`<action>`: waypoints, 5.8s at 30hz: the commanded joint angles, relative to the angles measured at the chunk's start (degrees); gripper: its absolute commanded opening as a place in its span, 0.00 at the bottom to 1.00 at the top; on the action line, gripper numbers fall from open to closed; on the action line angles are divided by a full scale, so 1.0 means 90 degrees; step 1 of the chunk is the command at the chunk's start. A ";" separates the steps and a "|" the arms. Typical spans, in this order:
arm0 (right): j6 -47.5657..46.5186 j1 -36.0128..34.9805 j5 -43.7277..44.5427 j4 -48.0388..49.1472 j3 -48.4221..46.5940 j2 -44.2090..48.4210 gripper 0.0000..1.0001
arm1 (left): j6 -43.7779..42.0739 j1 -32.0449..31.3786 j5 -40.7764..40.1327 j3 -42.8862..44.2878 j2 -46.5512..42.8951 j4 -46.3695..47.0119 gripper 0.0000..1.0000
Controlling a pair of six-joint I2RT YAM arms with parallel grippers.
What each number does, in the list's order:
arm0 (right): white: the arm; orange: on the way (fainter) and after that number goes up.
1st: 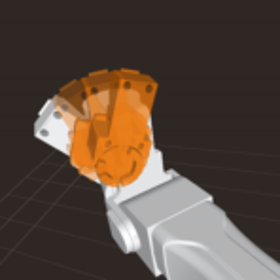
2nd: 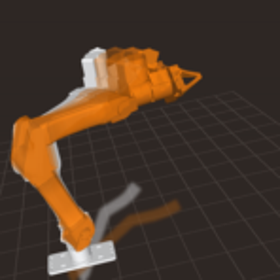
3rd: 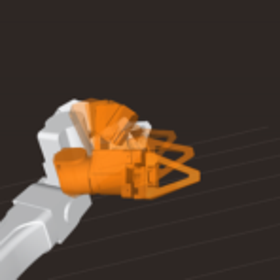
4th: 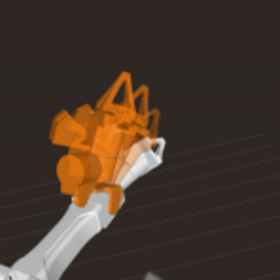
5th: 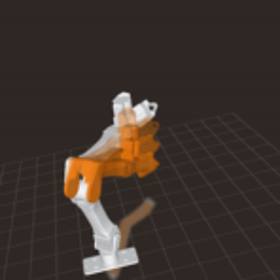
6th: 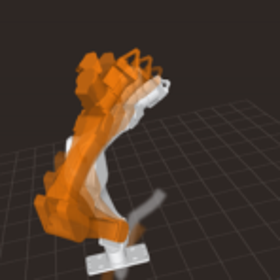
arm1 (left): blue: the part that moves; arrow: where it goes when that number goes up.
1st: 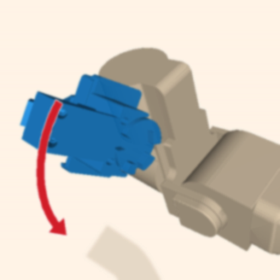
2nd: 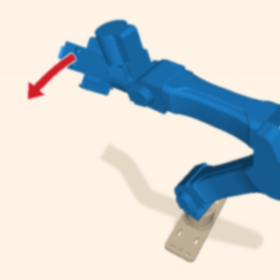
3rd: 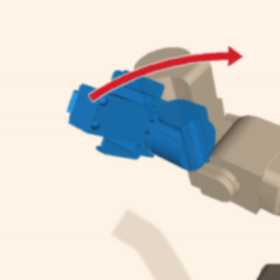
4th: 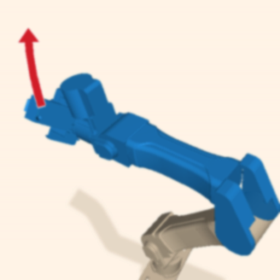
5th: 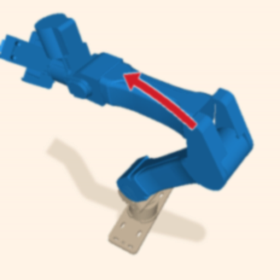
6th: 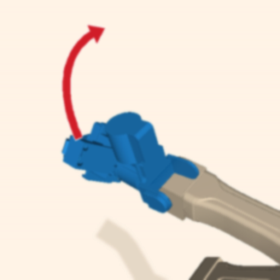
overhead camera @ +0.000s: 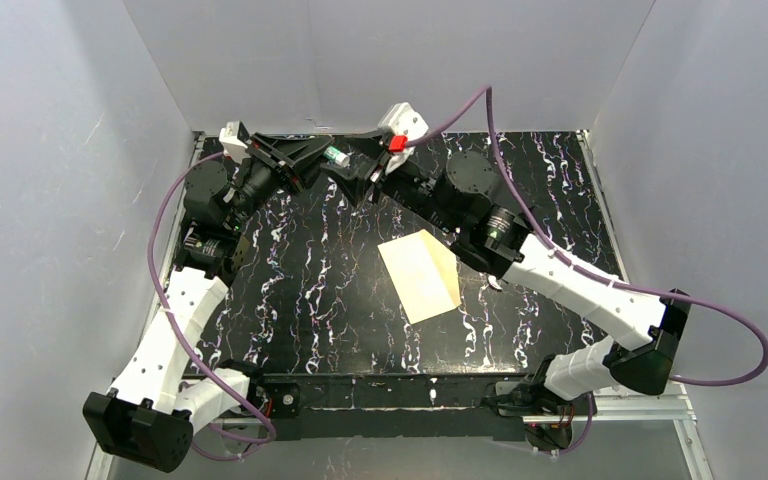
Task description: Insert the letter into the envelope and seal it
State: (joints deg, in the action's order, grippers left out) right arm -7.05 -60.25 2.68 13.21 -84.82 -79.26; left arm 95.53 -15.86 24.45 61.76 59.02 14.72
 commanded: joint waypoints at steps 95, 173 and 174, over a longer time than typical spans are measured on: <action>-0.0018 -0.0093 0.0388 -0.0295 -0.0307 -0.0007 0.01 | -0.0689 0.0029 -0.0098 0.0417 -0.0210 -0.0034 0.15; 0.5119 0.0877 0.1758 -0.5723 0.1746 -0.0573 0.01 | -0.6606 -0.0232 0.2069 -0.0883 0.1102 -0.3239 0.66; 0.5206 0.0888 0.1739 -0.5657 0.1896 -0.0555 0.01 | -0.6768 -0.0310 0.2192 -0.0868 0.1315 -0.3084 0.66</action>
State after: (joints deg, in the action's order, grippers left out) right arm 33.17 -52.58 17.80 -39.11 -69.97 -86.11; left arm 43.07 -16.73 35.68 55.18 65.32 -15.00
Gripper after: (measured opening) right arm 0.317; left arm 0.672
